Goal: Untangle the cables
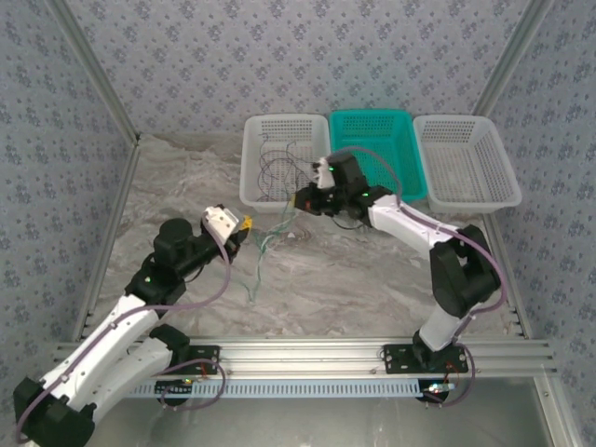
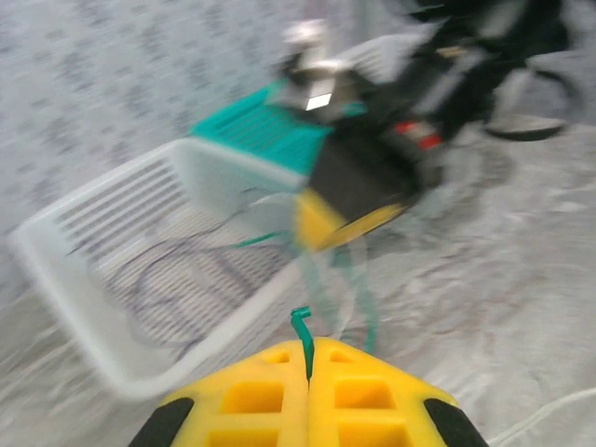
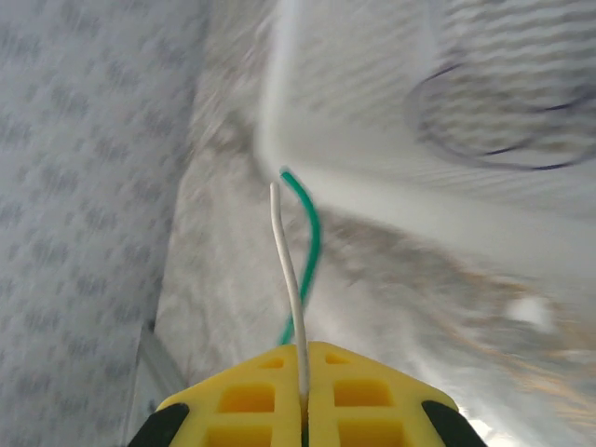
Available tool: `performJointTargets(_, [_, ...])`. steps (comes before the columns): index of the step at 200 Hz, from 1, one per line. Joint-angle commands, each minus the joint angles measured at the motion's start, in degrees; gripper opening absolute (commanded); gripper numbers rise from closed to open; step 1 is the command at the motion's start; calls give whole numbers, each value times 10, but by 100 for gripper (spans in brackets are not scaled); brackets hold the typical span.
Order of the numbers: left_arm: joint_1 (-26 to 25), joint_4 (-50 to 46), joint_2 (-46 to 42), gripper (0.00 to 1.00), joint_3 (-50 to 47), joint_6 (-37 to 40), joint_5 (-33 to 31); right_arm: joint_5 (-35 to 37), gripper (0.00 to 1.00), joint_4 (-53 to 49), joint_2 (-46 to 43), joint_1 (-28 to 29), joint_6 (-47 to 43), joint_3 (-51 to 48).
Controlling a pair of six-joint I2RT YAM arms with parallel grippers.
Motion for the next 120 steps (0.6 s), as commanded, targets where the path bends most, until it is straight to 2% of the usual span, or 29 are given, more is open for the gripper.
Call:
performJointTargets(1, [-1, -58, -29, 0, 26, -51, -204, 100, 0, -5, -70, -34, 32, -43])
performJointTargets(16, [7, -96, -32, 0, 32, -72, -278, 140, 0, -18, -103, -46, 29, -68])
performJointTargets(28, [18, -119, -27, 0, 37, -92, -308, 166, 0, -26, -125, -50, 29, -84])
performJointTargets(39, [31, -130, -21, 0, 39, -113, -312, 173, 0, -27, -136, -49, 29, -96])
performJointTargets(49, [41, -129, -17, 0, 41, -126, -292, 160, 0, -26, -138, -44, 22, -99])
performJointTargets(69, [44, -114, -10, 0, 44, -137, -272, 159, 0, -45, -139, -6, -13, -99])
performJointTargets(94, [53, -137, -1, 0, 56, -153, -338, 194, 0, -84, -172, 22, -27, -122])
performJointTargets(120, [112, -199, 7, 0, 77, -216, -362, 199, 0, -69, -251, 9, 24, -220])
